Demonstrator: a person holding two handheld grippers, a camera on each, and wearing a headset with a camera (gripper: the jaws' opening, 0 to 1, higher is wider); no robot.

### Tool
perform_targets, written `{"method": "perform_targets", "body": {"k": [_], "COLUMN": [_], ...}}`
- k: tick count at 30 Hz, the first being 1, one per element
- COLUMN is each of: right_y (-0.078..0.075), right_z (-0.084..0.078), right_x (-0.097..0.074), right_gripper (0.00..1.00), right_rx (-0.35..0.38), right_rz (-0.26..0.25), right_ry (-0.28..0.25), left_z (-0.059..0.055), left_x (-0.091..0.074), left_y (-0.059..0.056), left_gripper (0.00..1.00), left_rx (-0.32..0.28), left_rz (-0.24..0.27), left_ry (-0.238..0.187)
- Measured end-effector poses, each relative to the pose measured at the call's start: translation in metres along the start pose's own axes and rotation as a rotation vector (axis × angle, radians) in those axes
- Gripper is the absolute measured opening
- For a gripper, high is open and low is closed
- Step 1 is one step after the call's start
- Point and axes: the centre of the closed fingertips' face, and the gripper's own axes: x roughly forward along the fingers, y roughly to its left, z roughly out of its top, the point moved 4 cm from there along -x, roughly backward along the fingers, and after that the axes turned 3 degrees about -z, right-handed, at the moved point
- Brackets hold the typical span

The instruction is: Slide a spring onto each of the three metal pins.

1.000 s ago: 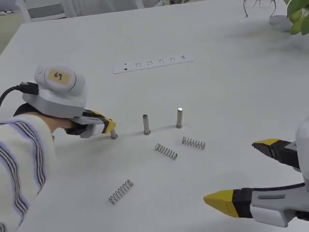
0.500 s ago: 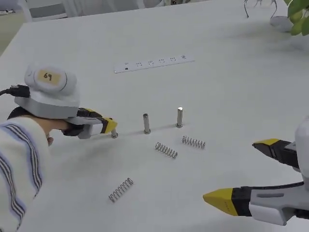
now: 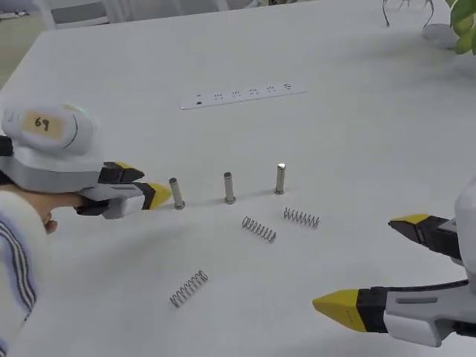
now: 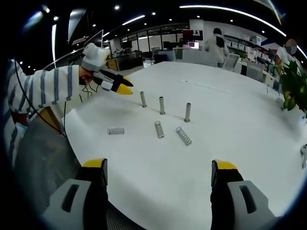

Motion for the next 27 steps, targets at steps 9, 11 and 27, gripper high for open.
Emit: {"method": "perform_targets", "body": {"k": [9,11,27], "right_y": [0.002,0.002,0.000], "right_z": [0.000,0.000,0.005], "right_x": [0.001,0.001,0.000], "right_gripper": [0.88,0.88,0.91], "right_rx": [-0.002,-0.003,0.002], "right_rz": [0.009,0.011,0.002], "right_ry": [0.006,0.006,-0.017], "left_z": [0.000,-0.001,-0.051], "left_x": [-0.017,-0.020,-0.028], "left_y": [-0.009,-0.013,-0.057], "left_gripper": [0.27,0.27,0.24], "left_rx": [0.027,0.036,-0.007], "left_rz": [-0.022,-0.028,-0.125], "left_ry": [-0.009,-0.009,0.090]}}
